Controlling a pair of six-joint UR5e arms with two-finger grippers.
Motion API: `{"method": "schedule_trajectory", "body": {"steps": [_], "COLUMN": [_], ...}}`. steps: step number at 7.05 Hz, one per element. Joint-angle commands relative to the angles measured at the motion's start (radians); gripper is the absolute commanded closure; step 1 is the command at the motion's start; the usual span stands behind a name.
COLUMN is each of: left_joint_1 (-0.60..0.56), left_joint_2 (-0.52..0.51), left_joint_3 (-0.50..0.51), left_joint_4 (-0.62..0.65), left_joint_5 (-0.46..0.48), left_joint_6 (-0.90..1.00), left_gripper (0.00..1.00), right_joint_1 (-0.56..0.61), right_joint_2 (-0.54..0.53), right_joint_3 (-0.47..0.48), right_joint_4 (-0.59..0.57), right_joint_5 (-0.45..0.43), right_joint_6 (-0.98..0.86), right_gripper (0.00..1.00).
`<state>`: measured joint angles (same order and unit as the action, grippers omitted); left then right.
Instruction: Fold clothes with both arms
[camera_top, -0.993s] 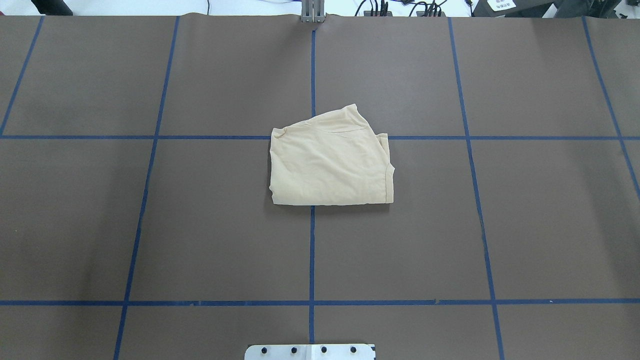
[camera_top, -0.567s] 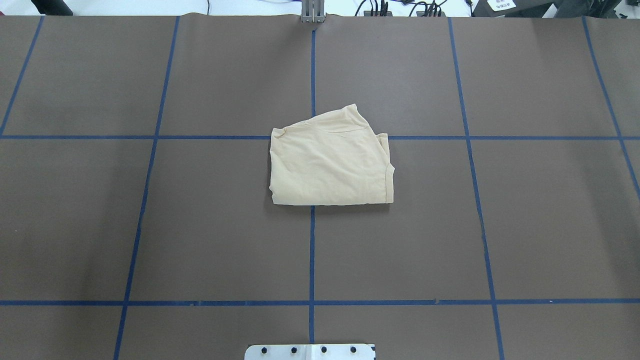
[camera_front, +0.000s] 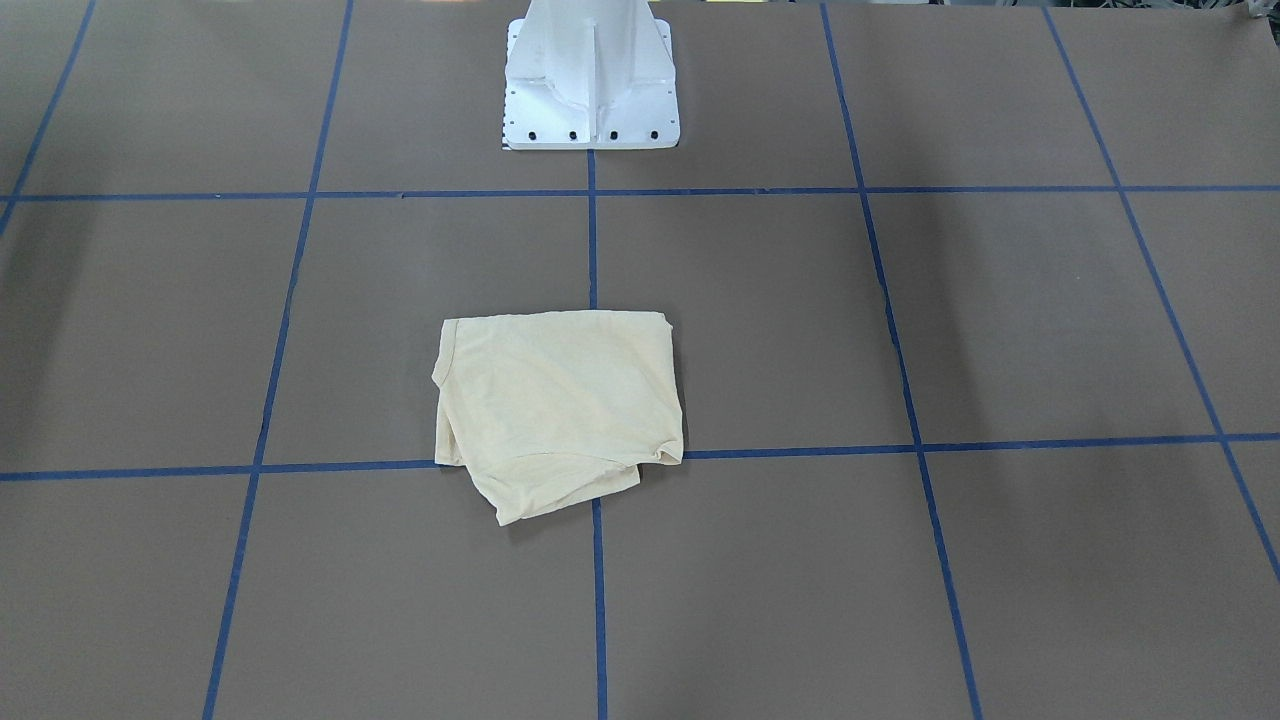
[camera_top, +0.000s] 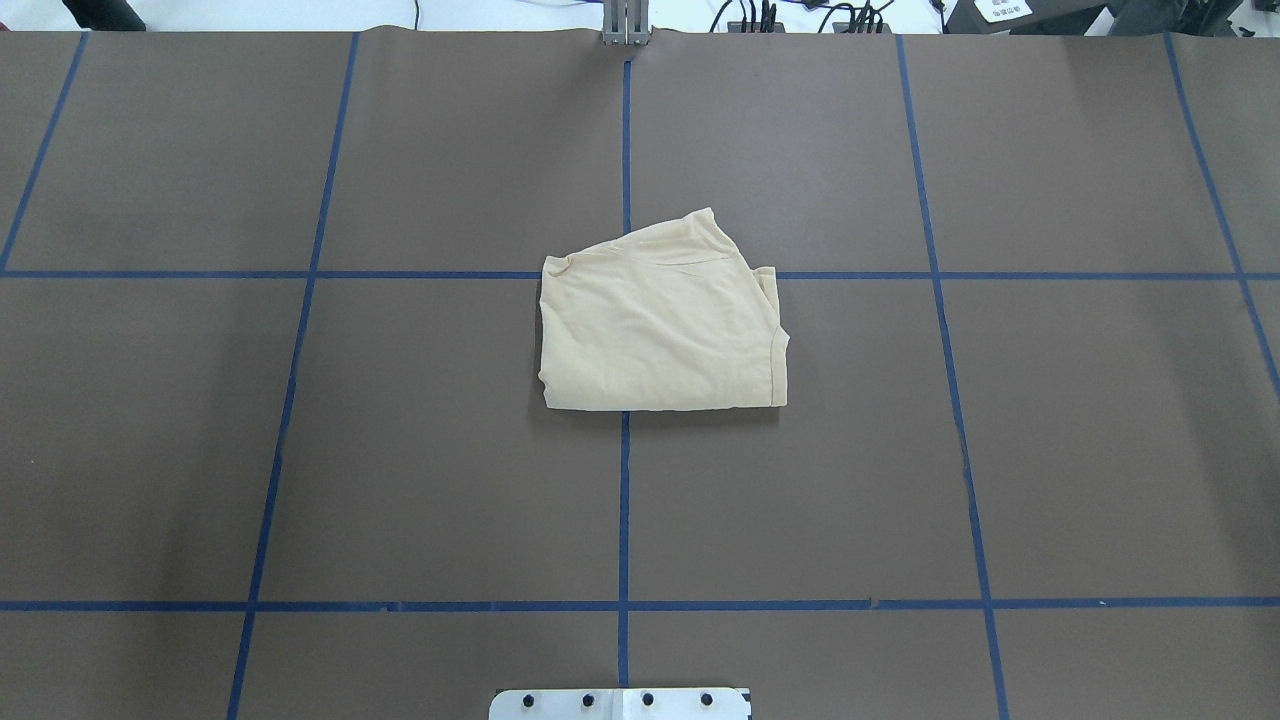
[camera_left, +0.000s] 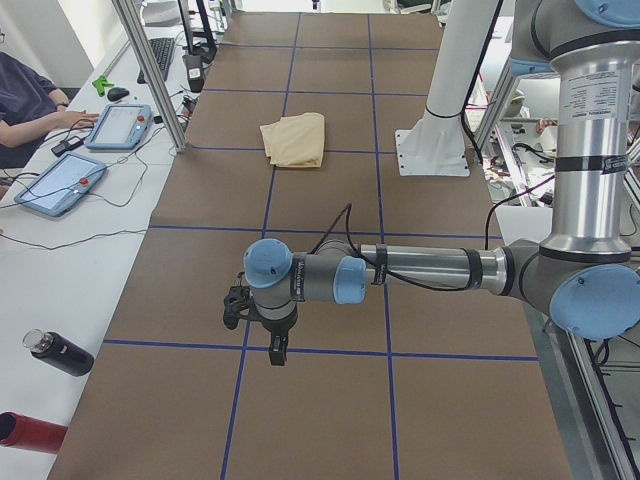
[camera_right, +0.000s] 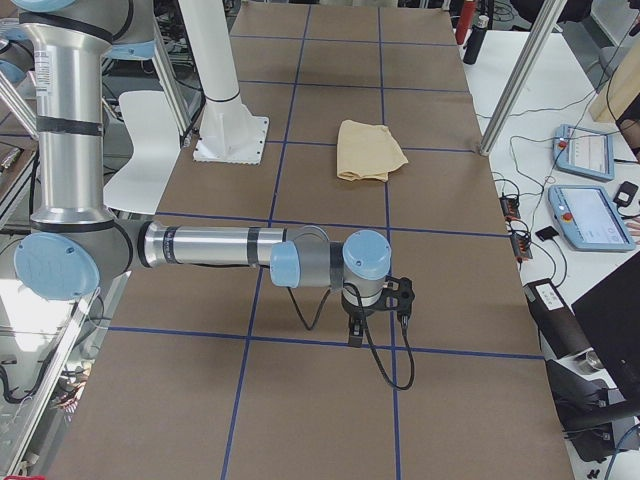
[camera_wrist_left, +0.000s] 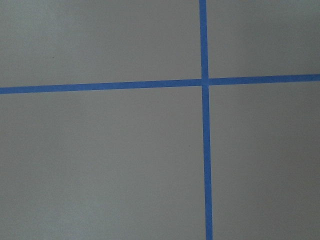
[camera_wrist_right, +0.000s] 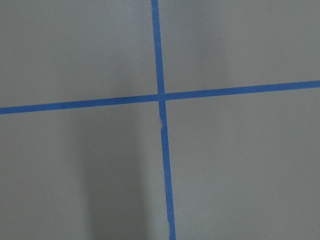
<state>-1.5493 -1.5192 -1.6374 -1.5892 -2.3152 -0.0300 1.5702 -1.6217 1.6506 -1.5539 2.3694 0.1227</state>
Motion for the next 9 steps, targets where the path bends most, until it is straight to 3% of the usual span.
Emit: {"method": "schedule_trajectory", "body": {"steps": [1, 9], "left_joint_1": [0.000, 0.000], "left_joint_2": [-0.001, -0.001], "left_joint_3": [0.002, 0.001], "left_joint_4": [0.000, 0.000], "left_joint_5": [-0.004, -0.004], "left_joint_6": [-0.010, -0.007], "left_gripper": [0.00, 0.00], "right_joint_1": [-0.001, -0.024], "right_joint_2": [-0.001, 0.002], "right_joint_3": [0.000, 0.005], "right_joint_4": [0.000, -0.061], "right_joint_5": [-0.002, -0.030], "right_joint_6": [-0.002, -0.021], "right_gripper": [0.00, 0.00]}}
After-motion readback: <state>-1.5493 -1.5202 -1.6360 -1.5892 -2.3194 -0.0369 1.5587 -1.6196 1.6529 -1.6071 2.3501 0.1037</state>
